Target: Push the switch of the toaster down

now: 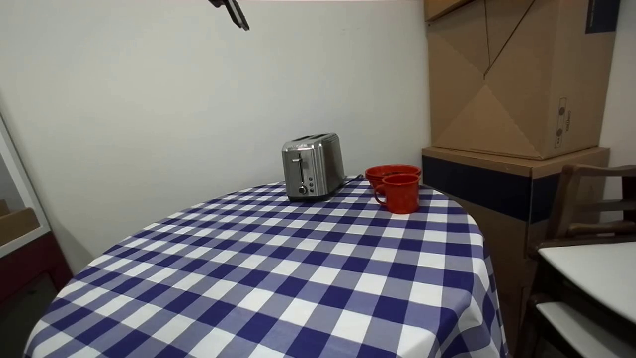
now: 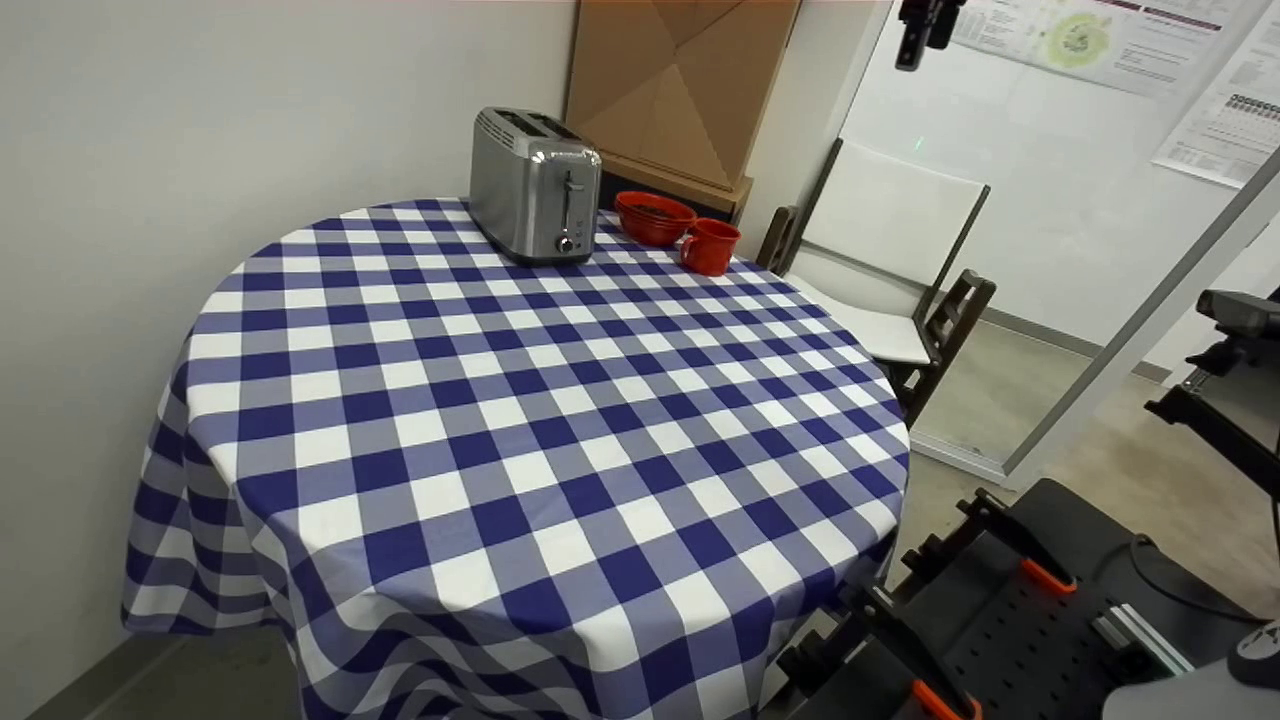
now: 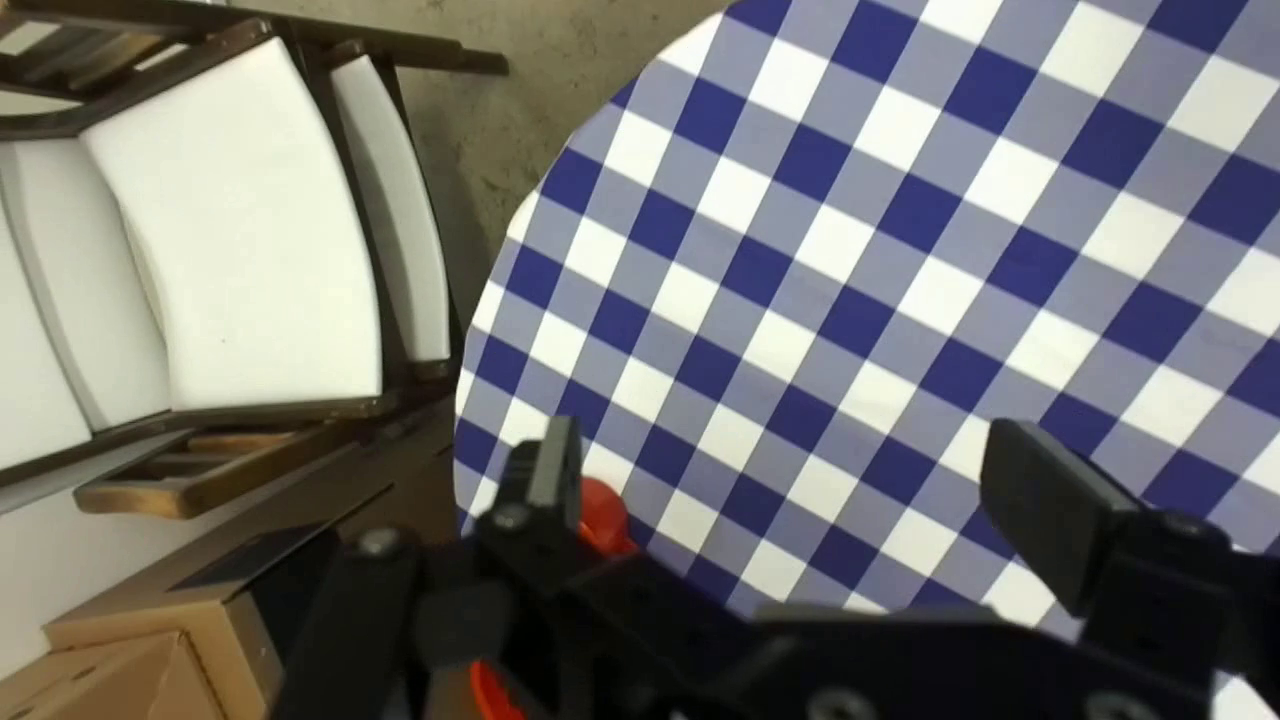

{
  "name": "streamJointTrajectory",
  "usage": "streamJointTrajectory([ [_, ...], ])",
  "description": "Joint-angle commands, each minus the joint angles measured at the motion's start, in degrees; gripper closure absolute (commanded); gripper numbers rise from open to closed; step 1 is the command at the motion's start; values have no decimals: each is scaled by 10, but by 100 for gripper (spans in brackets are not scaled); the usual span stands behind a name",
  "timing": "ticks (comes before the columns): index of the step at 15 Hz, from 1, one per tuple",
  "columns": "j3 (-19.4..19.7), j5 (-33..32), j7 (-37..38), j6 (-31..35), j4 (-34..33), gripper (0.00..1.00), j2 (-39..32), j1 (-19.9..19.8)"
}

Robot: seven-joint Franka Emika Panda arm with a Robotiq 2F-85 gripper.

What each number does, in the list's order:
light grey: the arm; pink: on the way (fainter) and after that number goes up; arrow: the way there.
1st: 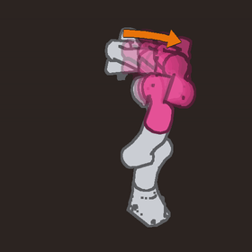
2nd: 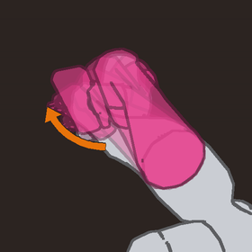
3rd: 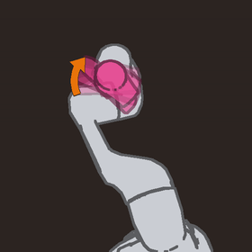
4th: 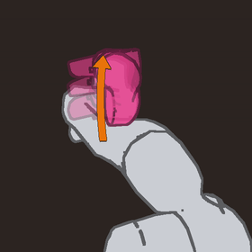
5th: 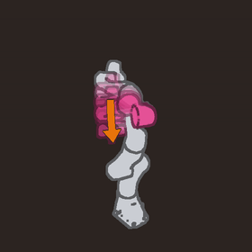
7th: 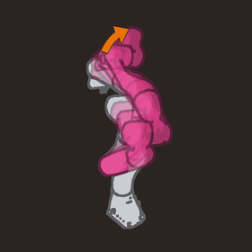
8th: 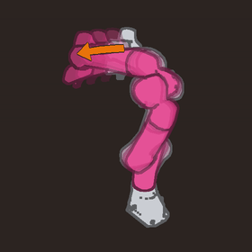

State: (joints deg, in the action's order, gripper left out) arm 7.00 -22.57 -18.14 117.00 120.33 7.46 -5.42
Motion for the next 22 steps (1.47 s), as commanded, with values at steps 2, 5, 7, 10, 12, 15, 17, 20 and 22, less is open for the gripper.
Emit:
streamJointTrajectory([
  [2, -13, 17, 39, 97, -67, 0, -80, 7],
  [5, -22, 28, 75, 147, -97, 0, -125, 10],
  [7, -29, 33, 93, 163, -119, 0, -155, 14],
  [10, -36, 38, 109, 169, -156, 0, -194, 23],
  [12, -41, 40, 119, 166, -181, 0, -218, 31],
  [15, -44, 37, 134, 166, -216, 0, -252, 41],
  [17, -44, 31, 146, 169, -240, 0, -279, 50],
  [20, -43, 32, 153, 162, -279, 0, -323, 60],
  [22, -42, 33, 158, 158, -306, 0, -352, 66],
])
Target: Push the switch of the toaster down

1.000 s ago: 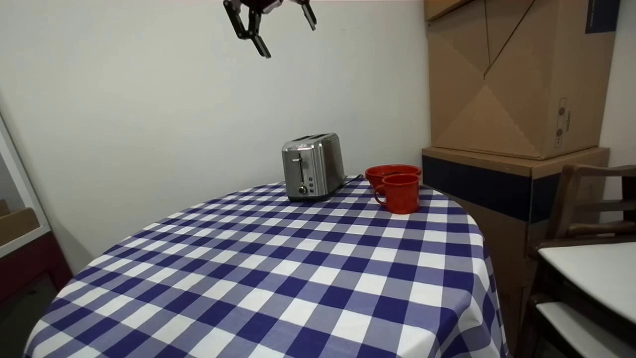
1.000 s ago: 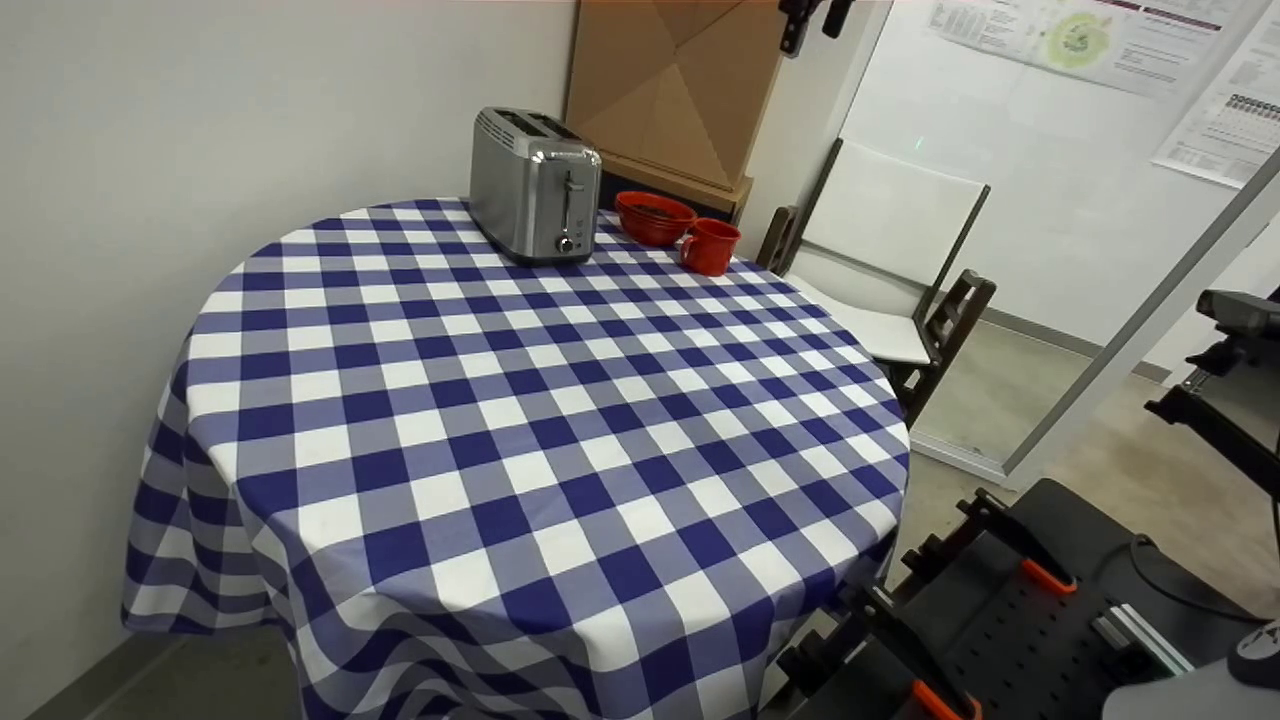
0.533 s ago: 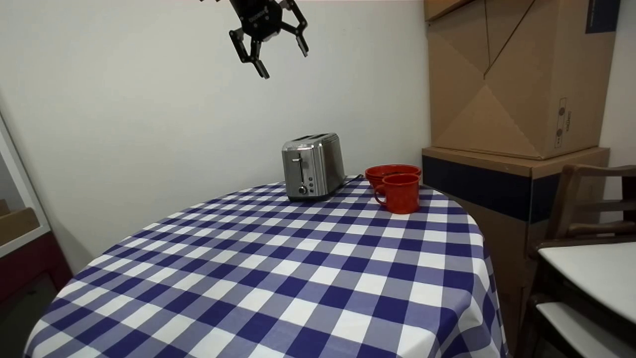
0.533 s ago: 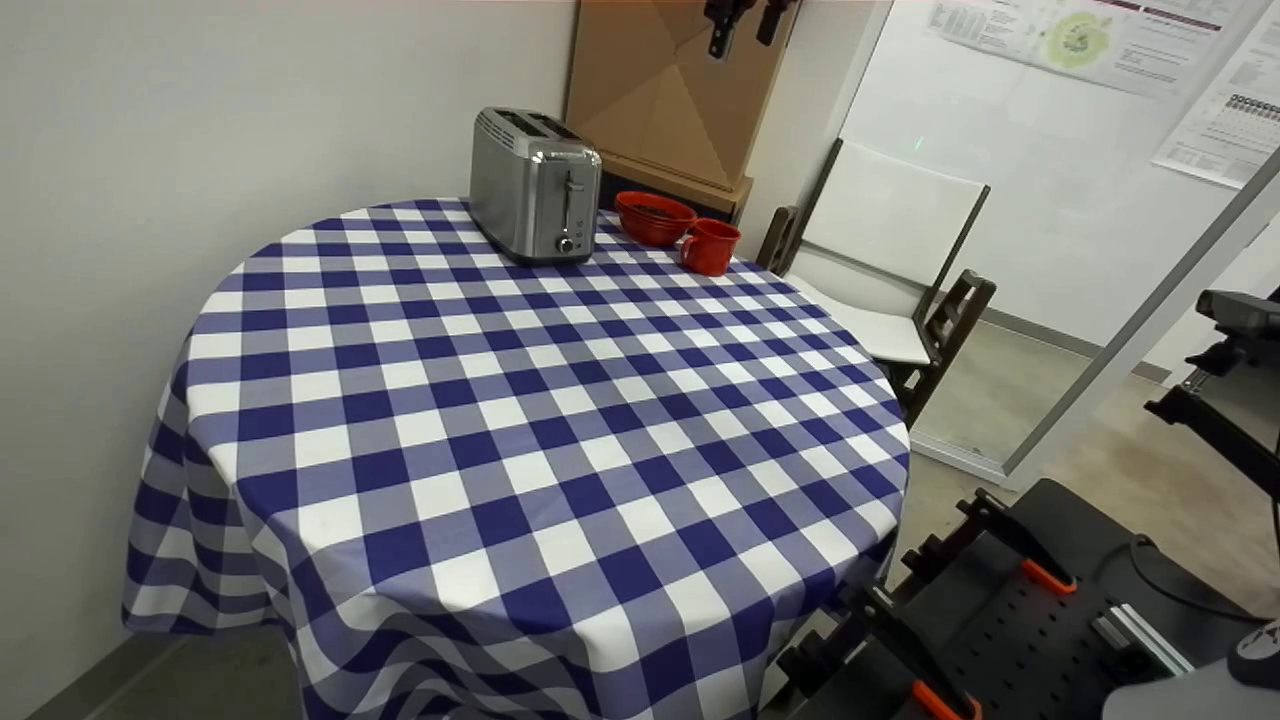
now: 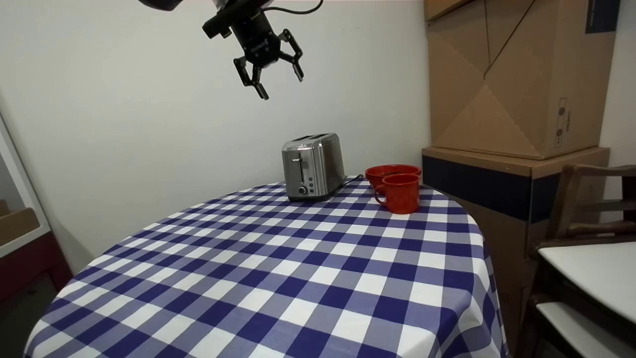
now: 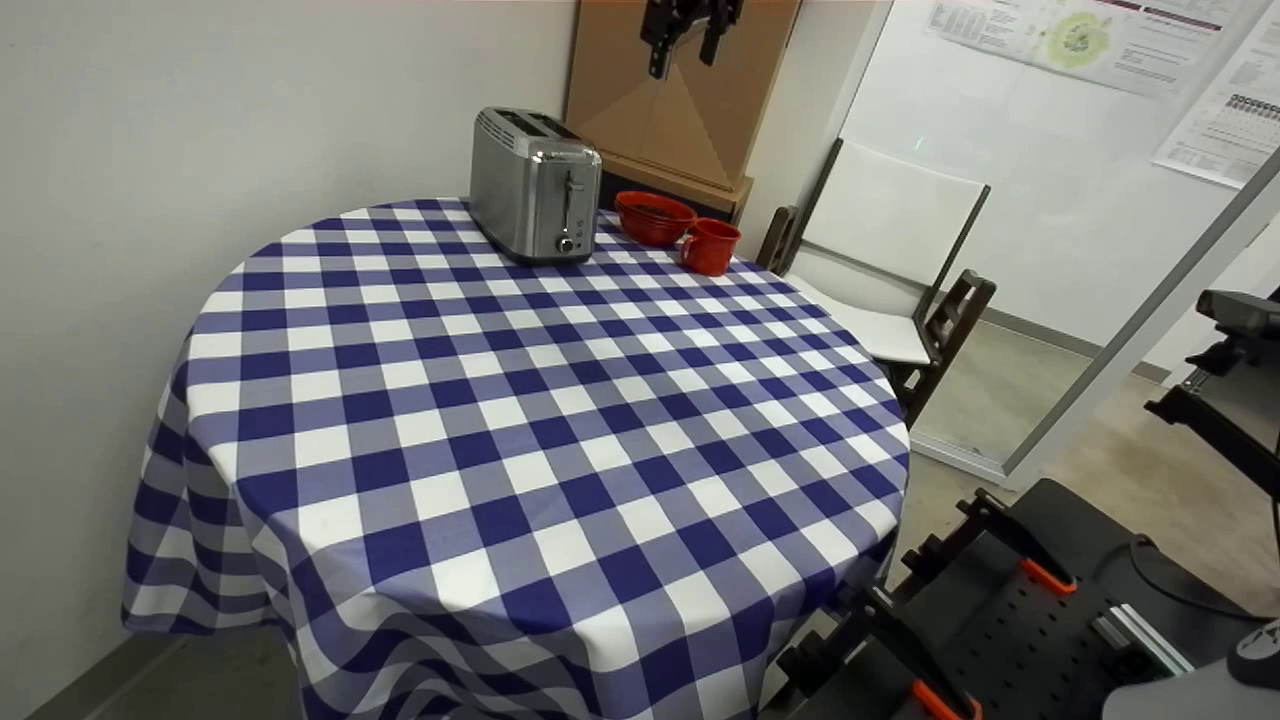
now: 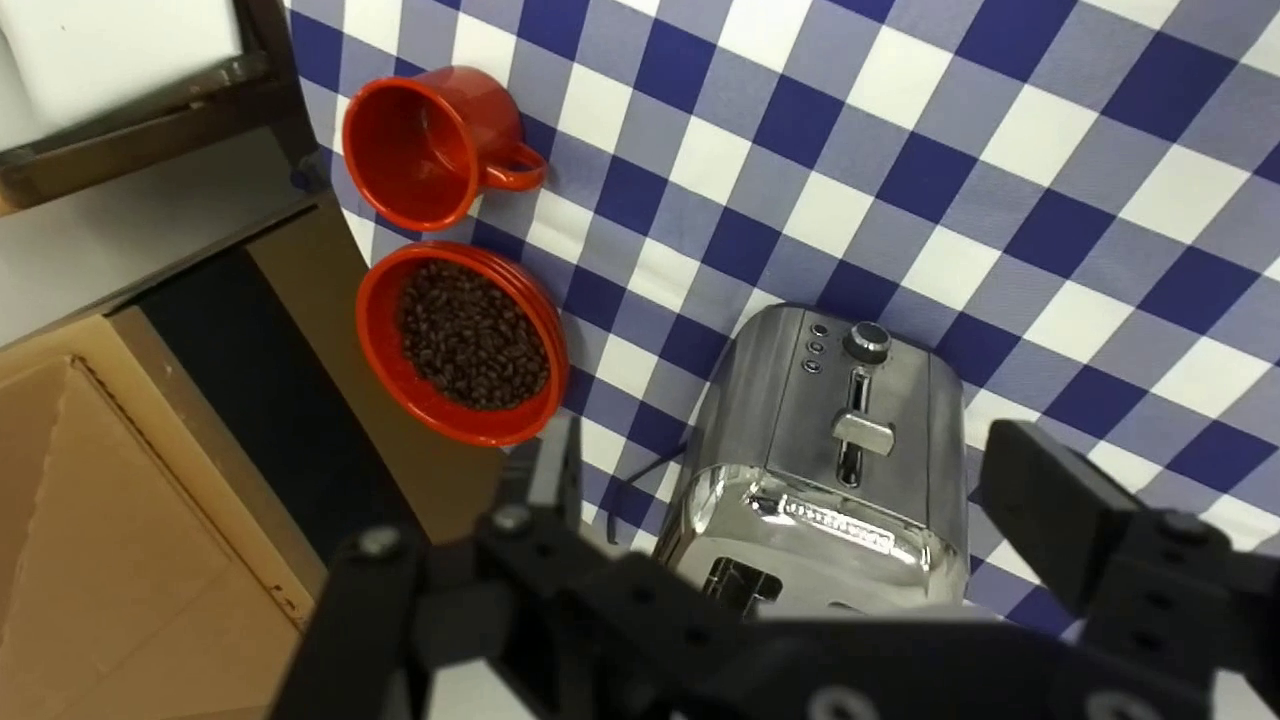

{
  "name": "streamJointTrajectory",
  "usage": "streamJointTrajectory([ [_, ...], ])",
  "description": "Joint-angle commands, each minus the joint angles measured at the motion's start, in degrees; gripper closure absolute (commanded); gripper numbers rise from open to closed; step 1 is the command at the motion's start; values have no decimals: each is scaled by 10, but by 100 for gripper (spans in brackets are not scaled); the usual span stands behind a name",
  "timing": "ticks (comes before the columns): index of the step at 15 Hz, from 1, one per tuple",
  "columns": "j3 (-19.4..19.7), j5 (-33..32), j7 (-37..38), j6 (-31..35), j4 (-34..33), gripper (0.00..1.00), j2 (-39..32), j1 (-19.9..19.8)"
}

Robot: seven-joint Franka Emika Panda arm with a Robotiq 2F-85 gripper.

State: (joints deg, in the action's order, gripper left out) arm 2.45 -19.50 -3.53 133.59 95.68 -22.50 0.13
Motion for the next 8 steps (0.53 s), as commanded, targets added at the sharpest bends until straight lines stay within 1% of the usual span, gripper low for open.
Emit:
streamJointTrajectory([
  [1, 4, 2, 13, -10, -71, 0, -65, 13],
  [3, 5, 3, 14, -13, -98, 0, -92, 19],
  [4, 6, 4, 16, -14, -112, 23, -105, 22],
  [6, 7, 4, 18, -16, -138, 33, -128, 27],
  [8, 8, 6, 26, -20, -166, 49, -151, 33],
])
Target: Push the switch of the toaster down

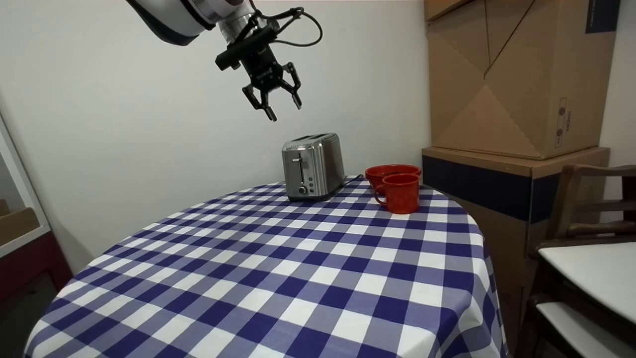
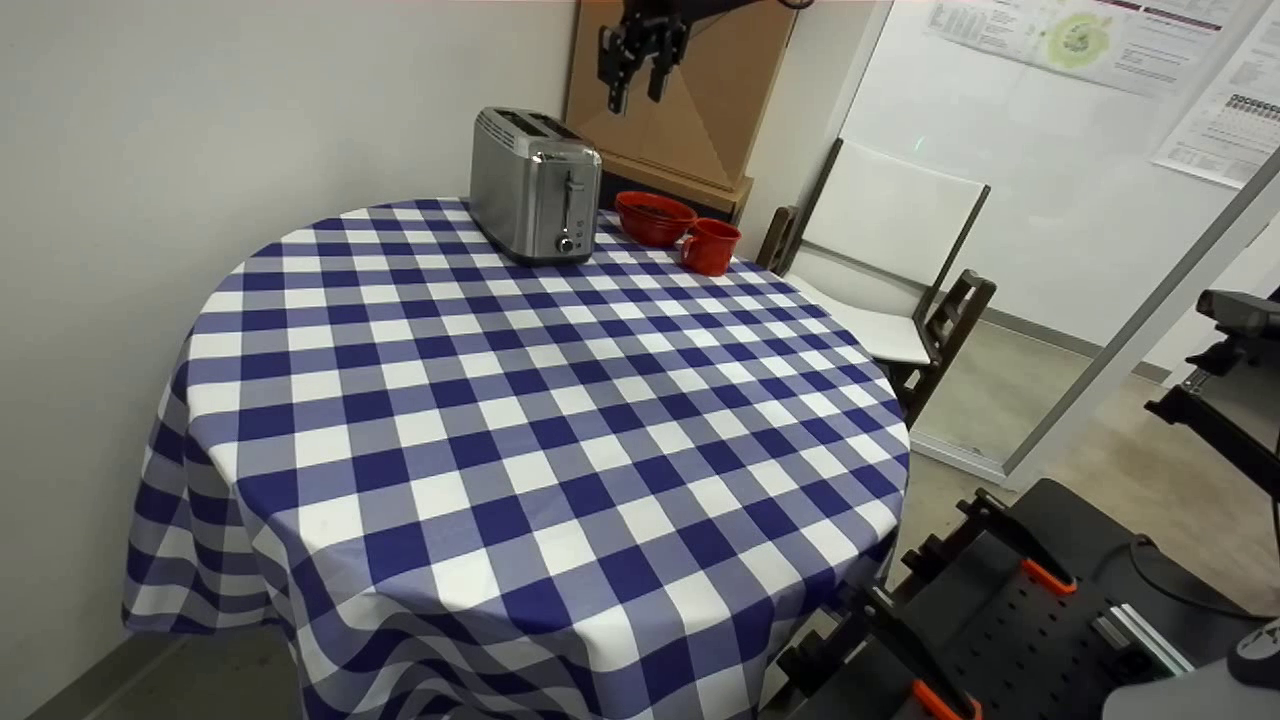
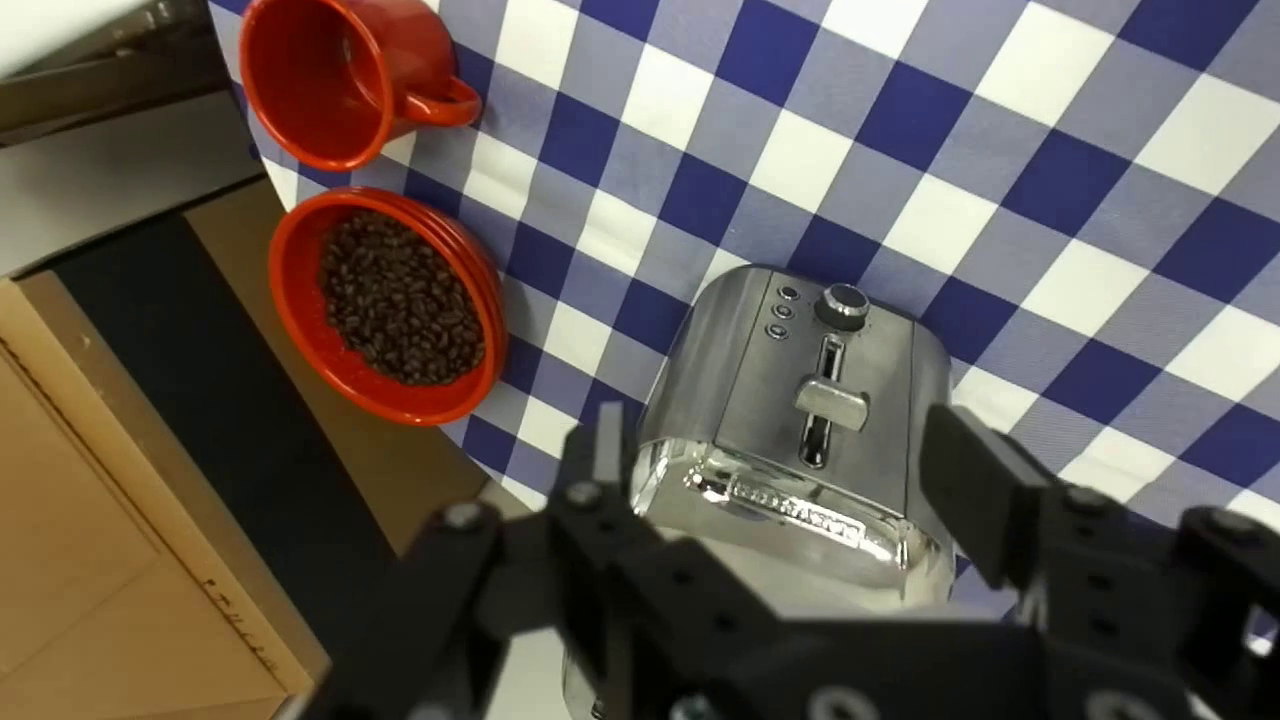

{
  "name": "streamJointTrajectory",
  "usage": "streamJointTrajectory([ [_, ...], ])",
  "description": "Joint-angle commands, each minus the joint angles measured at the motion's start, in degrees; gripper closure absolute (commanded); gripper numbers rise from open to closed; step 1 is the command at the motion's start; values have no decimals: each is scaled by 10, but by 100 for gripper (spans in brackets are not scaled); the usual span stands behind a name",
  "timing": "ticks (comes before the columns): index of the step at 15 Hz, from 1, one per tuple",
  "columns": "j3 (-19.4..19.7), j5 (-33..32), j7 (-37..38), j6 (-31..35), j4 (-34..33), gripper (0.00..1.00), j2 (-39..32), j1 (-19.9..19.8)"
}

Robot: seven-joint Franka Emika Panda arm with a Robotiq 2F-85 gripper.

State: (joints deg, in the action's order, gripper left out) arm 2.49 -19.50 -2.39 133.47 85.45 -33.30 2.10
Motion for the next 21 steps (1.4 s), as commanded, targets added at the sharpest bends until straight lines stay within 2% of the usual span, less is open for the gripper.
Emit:
streamJointTrajectory([
  [1, 8, 8, 17, -22, -75, 58, -53, 15],
  [6, 9, 16, 36, -10, -132, 96, -113, 20],
  [7, 9, 19, 38, -11, -143, 99, -124, 20],
  [21, 16, 46, 41, -37, -317, 100, -273, 23],
])
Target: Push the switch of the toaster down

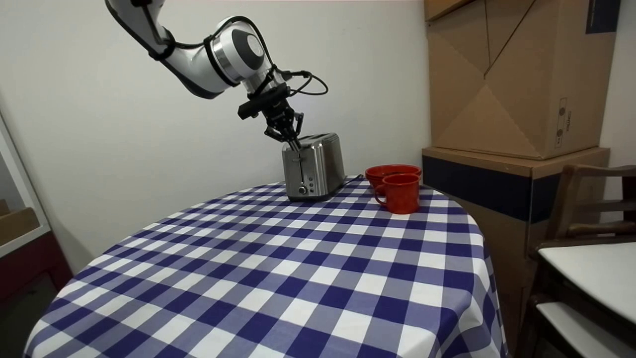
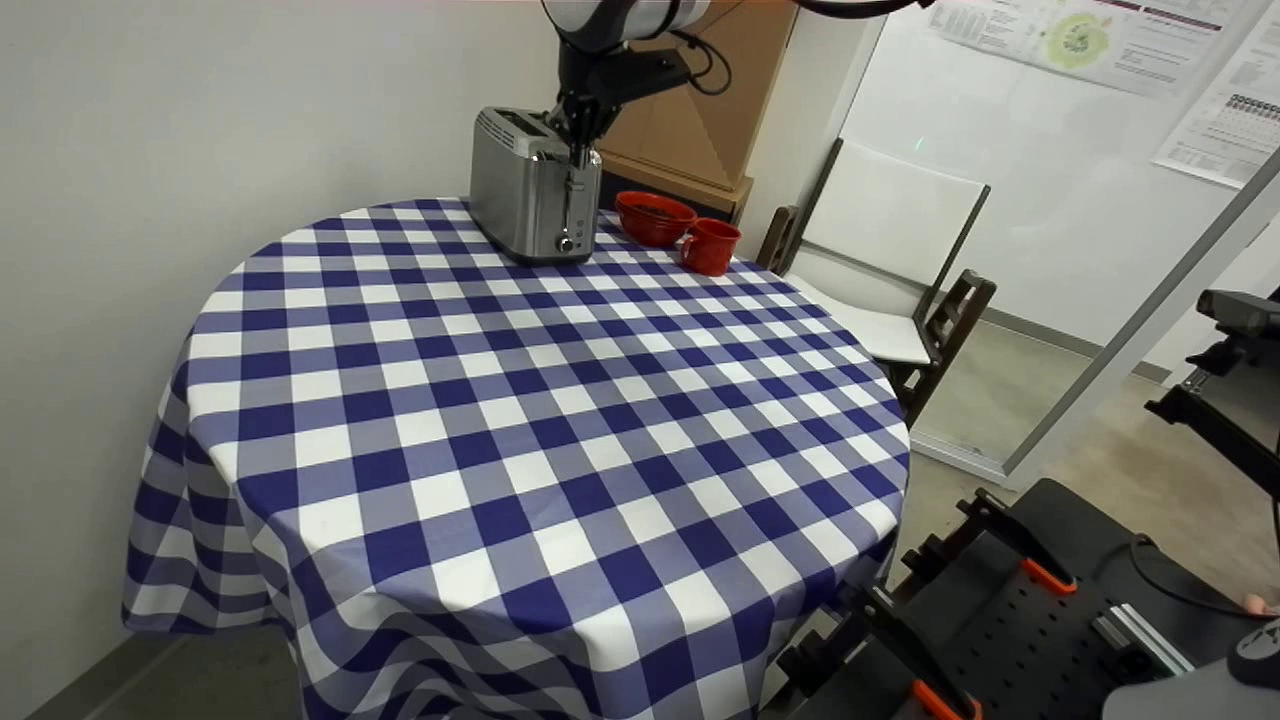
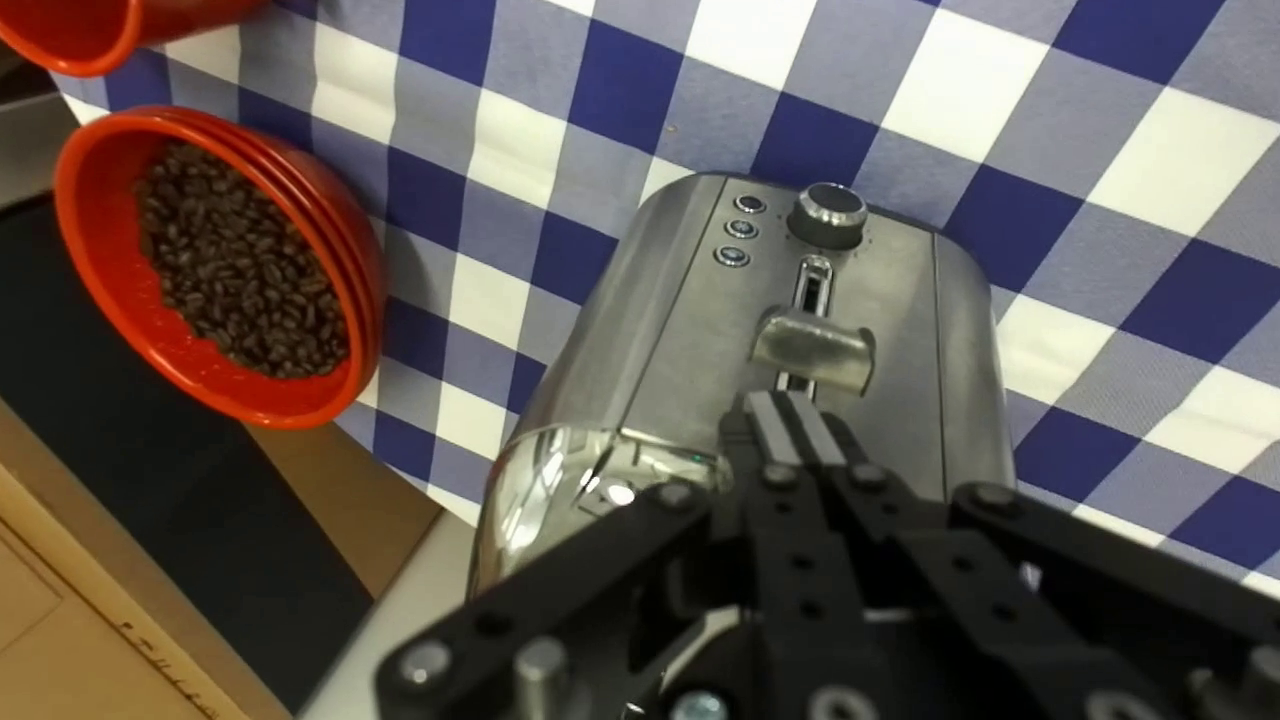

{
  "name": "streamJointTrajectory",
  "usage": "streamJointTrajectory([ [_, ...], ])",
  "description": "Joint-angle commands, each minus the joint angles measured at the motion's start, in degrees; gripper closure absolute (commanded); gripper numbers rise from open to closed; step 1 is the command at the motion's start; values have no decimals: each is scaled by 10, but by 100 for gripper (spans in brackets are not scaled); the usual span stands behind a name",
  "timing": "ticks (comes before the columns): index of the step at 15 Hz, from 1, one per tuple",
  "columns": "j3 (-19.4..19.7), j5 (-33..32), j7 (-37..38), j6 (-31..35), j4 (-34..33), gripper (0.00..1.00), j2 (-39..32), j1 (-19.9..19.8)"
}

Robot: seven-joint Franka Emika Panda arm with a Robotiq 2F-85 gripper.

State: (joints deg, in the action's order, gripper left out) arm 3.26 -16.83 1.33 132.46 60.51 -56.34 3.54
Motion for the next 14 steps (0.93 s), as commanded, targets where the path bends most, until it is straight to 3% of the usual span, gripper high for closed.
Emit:
streamJointTrajectory([
  [1, 8, 22, 3, -33, -79, 100, -53, 8],
  [14, 18, 22, 2, -95, -188, 100, -165, 11],
])
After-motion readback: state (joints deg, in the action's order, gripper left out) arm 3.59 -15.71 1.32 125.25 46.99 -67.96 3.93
